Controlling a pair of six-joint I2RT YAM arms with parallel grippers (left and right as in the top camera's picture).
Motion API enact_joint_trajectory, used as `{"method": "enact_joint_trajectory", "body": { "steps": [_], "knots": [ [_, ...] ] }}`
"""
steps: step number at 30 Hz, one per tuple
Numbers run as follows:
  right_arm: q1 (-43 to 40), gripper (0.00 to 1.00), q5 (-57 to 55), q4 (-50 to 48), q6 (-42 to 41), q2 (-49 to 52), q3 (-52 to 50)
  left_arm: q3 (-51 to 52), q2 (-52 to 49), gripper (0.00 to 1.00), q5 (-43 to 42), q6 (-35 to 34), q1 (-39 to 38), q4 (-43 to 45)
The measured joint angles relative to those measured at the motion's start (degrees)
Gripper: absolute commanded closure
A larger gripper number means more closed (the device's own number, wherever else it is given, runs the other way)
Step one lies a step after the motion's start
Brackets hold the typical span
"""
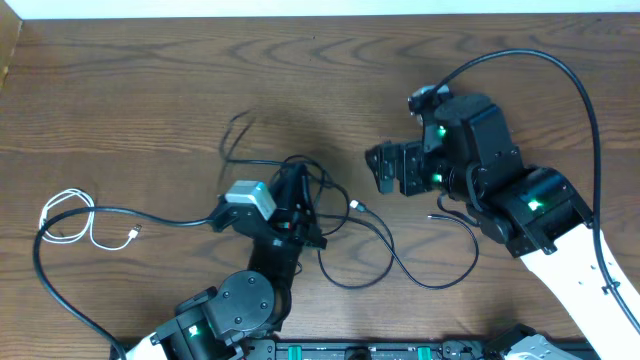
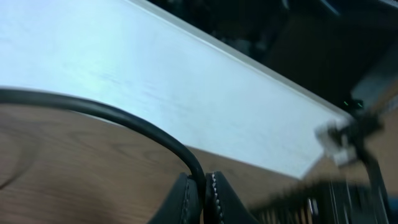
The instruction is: Untangle cables
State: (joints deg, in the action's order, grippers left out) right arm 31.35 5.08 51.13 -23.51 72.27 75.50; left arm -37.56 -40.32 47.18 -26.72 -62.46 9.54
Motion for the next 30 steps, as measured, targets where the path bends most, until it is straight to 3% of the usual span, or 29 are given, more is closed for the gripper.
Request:
{"method": "enact_joint_trajectory", "body": {
  "steps": [4,8,14,23,30],
  "knots": [
    [0.61,0.01,1.20,4.83,-3.06,2.38,-0.02,0.00,-0.02,0.92,4.39,0.00,-0.02,1.84],
    [3.45,0.01,6.38,1.95,-4.48,4.96,-1.38,0.11,-0.07,0.92,10.73,0.15,-0.02,6.54],
    [8.33,0.01,11.85,-15.21,-8.90,6.08,-11.45,0.33,0.00,0.92,16.50,4.33,0.00,15.10],
    [9.40,0.01,17.66,-43.01,-21.07,7.19,-27.15,0.35,-0.02,0.93,18.40,9.49,-0.02,17.66],
    [9.97,0.01,20.96,-51.45,-27.41,7.19,-29.99,0.35,-0.02,0.92,18.80,10.29,0.00,17.70]
  ]
}}
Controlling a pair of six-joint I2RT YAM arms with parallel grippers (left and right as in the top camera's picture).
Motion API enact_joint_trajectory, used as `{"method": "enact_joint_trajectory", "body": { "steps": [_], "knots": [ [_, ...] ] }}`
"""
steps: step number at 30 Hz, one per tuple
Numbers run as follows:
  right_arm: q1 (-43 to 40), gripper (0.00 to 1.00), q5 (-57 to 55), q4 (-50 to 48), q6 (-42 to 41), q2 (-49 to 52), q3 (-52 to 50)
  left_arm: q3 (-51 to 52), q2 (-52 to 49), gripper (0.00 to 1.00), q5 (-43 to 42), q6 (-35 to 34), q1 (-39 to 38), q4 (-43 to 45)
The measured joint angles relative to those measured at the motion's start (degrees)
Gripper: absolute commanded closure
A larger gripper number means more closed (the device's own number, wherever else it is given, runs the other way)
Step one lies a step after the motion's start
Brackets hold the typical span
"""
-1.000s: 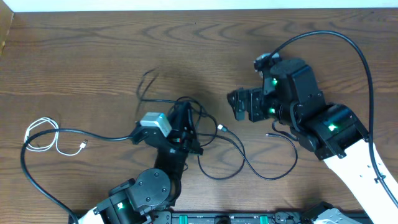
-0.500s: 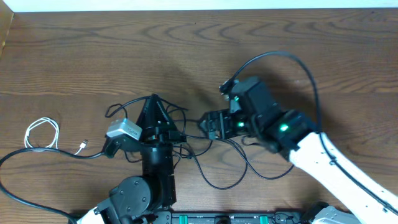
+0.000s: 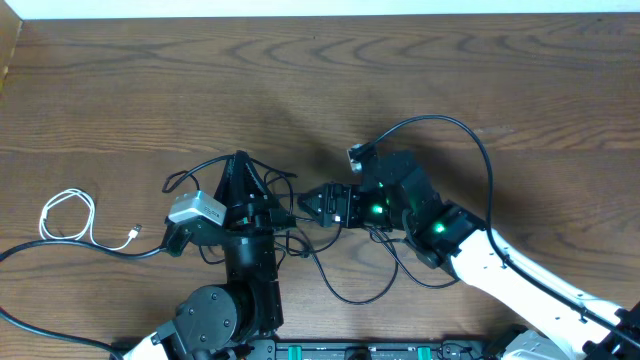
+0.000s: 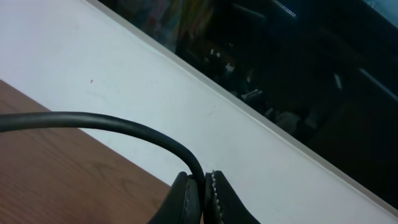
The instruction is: Untangle cables
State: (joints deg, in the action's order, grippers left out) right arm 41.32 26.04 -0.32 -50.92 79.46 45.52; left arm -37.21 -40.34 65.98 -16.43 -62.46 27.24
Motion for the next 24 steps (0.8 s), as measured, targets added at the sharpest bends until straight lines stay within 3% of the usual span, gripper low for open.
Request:
{"method": "enact_joint_trajectory", "body": {
  "steps": [11,15,16,19,24],
  "knots": [
    [6.97,0.47,-6.97,-3.85,-5.20,0.74,-0.04,0.00,0.00,0.92,0.00,0.20,-0.70,5.11],
    [9.49,0.50,-9.31,-4.22,-5.81,3.74,-0.07,0.00,0.00,0.92,0.02,0.17,-1.70,6.62],
    [9.88,0.57,-9.62,-4.85,-5.88,4.81,-0.07,0.00,0.00,0.92,0.00,0.20,-1.97,6.75],
    [10.45,0.99,-10.21,-6.71,-5.88,7.96,-0.07,0.00,0.00,0.92,0.00,0.20,-2.82,6.86],
    [10.47,0.99,-11.82,-4.17,-5.53,10.05,-0.07,0.00,0.00,0.92,0.66,0.72,-3.30,7.91]
  ]
}}
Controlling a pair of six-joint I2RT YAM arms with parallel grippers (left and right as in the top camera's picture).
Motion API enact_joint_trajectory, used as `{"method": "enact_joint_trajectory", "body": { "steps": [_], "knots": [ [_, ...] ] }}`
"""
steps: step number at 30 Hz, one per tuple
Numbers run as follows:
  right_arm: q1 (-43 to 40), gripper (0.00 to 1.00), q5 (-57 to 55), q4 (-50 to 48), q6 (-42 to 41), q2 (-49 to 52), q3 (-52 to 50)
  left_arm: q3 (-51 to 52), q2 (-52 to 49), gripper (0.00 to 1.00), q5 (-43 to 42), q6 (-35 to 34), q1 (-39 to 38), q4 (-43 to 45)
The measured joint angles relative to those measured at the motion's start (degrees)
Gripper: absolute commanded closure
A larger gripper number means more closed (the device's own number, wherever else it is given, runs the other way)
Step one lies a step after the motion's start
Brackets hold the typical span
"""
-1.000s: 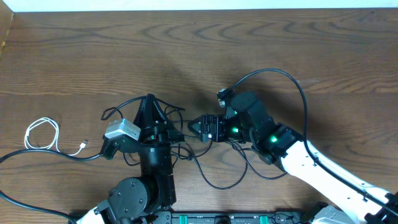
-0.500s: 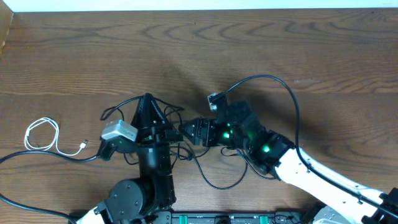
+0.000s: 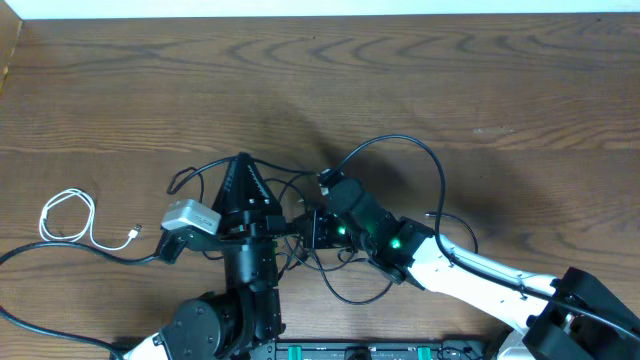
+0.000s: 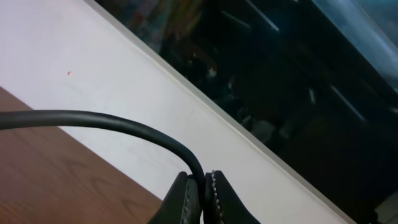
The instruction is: Untangle cables
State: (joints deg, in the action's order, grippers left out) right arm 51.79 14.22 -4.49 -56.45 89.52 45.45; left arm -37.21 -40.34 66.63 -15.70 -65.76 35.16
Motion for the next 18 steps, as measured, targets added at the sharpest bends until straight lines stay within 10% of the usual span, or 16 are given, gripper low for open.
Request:
{"method": "enact_joint_trajectory", "body": {
  "steps": [12,18],
  "knots": [
    [-17.29,0.99,-15.04,24.48,4.50,-7.19,-0.44,0.13,0.42,0.92,12.79,24.96,-0.04,37.42],
    [-28.15,0.99,-18.27,28.72,8.37,-12.26,-0.42,0.13,0.37,0.92,11.72,31.95,-0.04,39.78]
  ]
}}
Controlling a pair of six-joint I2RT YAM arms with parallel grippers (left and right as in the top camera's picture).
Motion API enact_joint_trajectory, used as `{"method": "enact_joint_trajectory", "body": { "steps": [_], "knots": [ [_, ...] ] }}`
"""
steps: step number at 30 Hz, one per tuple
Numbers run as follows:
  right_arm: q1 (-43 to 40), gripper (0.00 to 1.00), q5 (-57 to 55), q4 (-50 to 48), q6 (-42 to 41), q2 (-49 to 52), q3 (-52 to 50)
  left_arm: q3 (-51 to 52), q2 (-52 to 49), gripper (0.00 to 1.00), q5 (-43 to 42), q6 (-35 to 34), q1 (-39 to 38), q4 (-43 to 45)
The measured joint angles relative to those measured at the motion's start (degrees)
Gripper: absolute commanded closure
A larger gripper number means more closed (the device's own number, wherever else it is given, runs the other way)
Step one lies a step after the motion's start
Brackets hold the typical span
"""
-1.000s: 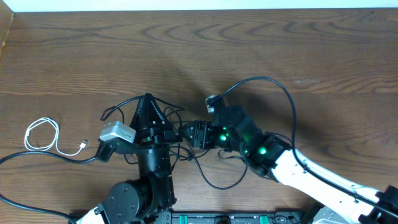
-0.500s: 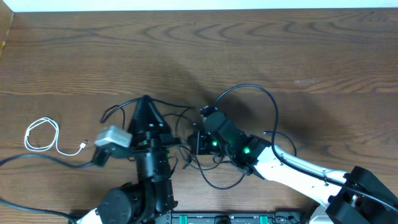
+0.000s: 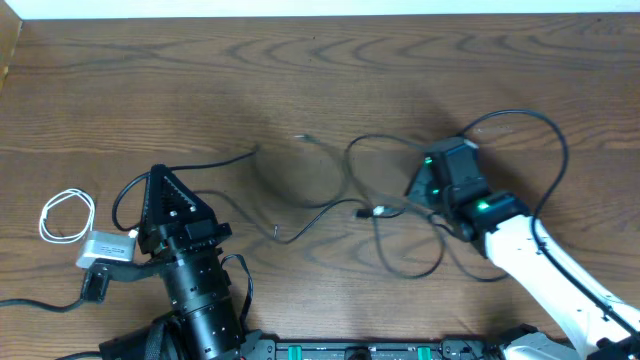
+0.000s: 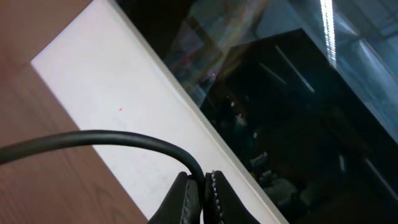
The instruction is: Untangle cables
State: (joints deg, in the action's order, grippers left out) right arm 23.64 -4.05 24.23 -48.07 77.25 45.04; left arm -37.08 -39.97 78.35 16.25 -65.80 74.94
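Note:
Thin black cables (image 3: 335, 195) lie spread over the wooden table, one with a small connector (image 3: 380, 210) near the middle. At the lower left, my left gripper (image 3: 158, 176) points up and is shut on a black cable (image 4: 124, 138); the left wrist view shows its fingertips (image 4: 186, 190) pinched round the cable. That strand loops away toward the centre (image 3: 215, 162). My right gripper (image 3: 415, 190) is at the right, and cable strands run into its tip, so it looks shut on them. Its fingers are mostly hidden under the wrist.
A coiled white cable (image 3: 62, 215) lies at the far left beside the left arm's grey camera block (image 3: 100, 247). More black loops (image 3: 410, 262) rest in front of the right arm. The table's far edge (image 3: 320, 14) meets a white wall.
My left gripper has moved left with its cable, and my right gripper has moved right from the middle. The bunched cables between them are now drawn out across the table.
First my left gripper held a cable over the tangle at the centre, with the right gripper off to the right. Then the right gripper was at the tangle next to the left one. Now the two stand far apart and the cables lie spread out.

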Motion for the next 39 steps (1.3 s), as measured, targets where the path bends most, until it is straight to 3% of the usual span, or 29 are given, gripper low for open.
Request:
{"method": "enact_joint_trajectory", "body": {
  "steps": [13,24,28,31,32,39],
  "knots": [
    [-13.11,0.99,-2.23,9.16,2.19,-0.07,0.00,0.00,-0.04,0.92,-4.66,2.29,0.00,-3.80],
    [-18.95,0.97,-6.93,14.49,2.71,-0.07,-0.02,0.00,-0.04,0.92,-4.76,3.10,0.00,-5.29],
    [-22.10,0.75,-9.11,14.19,4.39,-0.07,-0.02,0.00,-0.04,0.92,-4.76,3.28,0.00,-5.31],
    [-22.77,0.43,-9.51,13.42,7.67,-0.07,-0.02,0.00,-0.04,0.92,-4.76,3.30,0.00,-5.31],
    [-22.77,0.37,-8.63,12.90,9.31,-0.07,-0.02,0.00,-0.04,0.92,-4.76,3.30,0.00,-5.42],
    [-22.77,0.13,15.58,9.84,36.06,-0.07,-0.02,0.00,-0.11,0.92,-4.79,3.30,0.00,-5.68]
  ]
}}
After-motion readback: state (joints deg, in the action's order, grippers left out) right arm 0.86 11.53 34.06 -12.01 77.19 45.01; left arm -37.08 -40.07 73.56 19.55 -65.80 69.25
